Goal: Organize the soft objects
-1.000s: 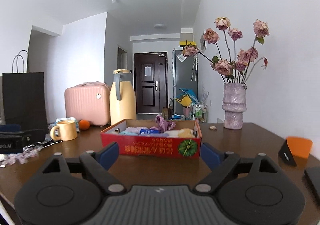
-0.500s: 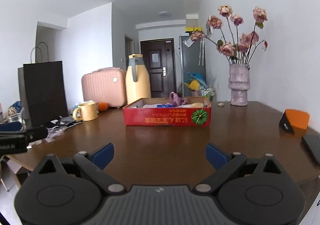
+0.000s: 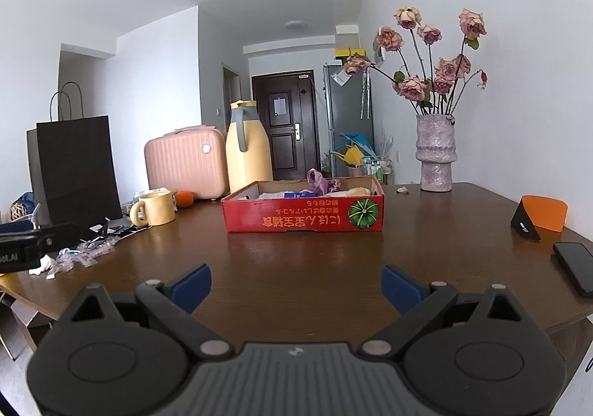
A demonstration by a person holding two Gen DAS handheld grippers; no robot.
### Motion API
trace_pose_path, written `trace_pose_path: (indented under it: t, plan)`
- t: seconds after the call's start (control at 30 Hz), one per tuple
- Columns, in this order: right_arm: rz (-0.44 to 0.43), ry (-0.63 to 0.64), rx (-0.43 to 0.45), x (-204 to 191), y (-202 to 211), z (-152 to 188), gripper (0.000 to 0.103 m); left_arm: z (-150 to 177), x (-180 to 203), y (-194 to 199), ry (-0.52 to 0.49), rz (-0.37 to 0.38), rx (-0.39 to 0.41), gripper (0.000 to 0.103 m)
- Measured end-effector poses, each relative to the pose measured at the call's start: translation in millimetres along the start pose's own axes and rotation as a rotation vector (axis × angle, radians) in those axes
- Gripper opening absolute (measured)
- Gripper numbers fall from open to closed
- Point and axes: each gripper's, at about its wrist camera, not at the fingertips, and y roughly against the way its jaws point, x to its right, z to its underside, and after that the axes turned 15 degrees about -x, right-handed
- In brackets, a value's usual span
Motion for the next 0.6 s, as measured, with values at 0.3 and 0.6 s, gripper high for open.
trace_pose_path:
  t: [0.3, 0.6]
  plan:
    - [0.005, 0.016, 0.016, -3.4, 2.0, 1.6, 0.101, 0.7, -0.6, 1.1, -0.004, 0.002, 0.003, 0.103]
    - [0.002, 0.020, 0.024, -4.0, 3.5, 2.8, 0.103, 0.8, -1.8, 1.8, -0.003, 0.002, 0.005, 0.103]
